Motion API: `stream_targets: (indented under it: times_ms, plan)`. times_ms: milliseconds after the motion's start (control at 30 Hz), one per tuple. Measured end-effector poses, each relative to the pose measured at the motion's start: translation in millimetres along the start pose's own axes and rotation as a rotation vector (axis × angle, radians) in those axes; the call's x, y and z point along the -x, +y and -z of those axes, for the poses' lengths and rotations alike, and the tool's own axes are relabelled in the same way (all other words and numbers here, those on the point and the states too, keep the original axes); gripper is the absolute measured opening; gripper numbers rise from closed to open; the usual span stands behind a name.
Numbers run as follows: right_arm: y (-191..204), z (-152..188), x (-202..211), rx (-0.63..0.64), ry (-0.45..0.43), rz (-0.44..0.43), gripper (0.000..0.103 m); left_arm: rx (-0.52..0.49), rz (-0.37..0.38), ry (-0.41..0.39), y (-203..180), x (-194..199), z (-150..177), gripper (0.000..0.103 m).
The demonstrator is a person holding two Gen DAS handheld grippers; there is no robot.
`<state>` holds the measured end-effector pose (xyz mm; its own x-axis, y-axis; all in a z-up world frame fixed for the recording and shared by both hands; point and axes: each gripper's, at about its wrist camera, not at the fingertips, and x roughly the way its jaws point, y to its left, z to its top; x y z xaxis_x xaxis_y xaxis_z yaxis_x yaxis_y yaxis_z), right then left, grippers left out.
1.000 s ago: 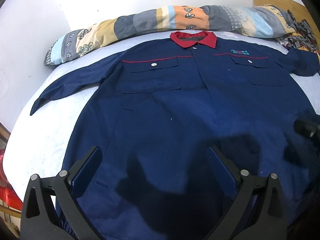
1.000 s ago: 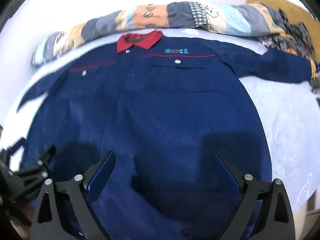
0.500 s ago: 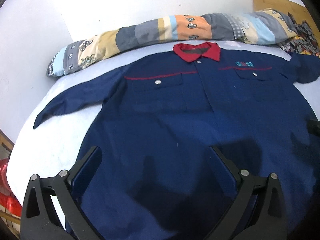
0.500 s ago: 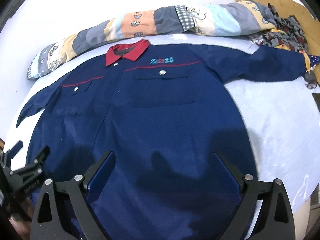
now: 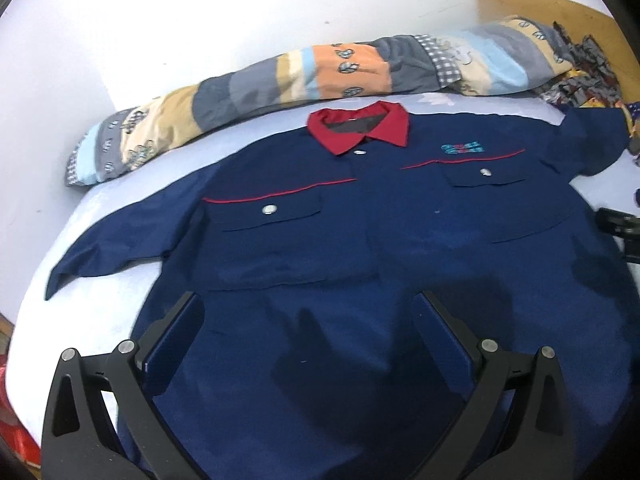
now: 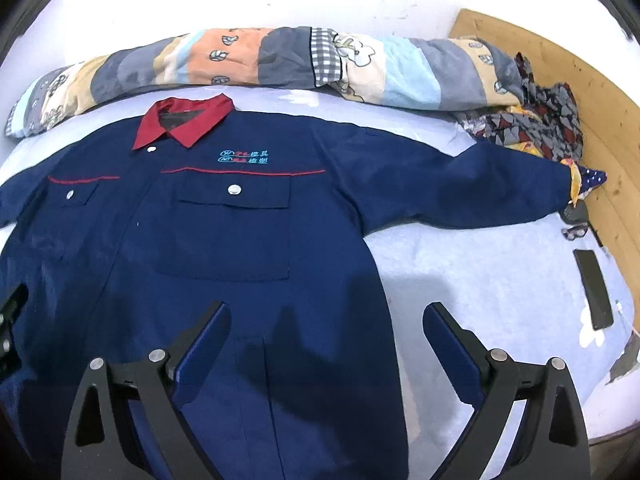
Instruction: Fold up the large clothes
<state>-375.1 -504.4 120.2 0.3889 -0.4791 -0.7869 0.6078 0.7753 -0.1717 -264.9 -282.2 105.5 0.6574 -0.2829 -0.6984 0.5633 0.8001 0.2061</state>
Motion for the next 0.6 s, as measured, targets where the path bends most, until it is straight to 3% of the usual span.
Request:
stream_targets:
  times_ms: [167, 600]
  plan:
    - [3, -3, -5, 0.002, 0.015, -0.008, 0.098, -0.024, 0.006, -0.001, -4, -5, -2, 0.103]
    - [5, -9, -2, -0.012, 0.013, -0.040, 0.098, 0.025, 0.014, 0.031, 3, -11, -2, 0.103]
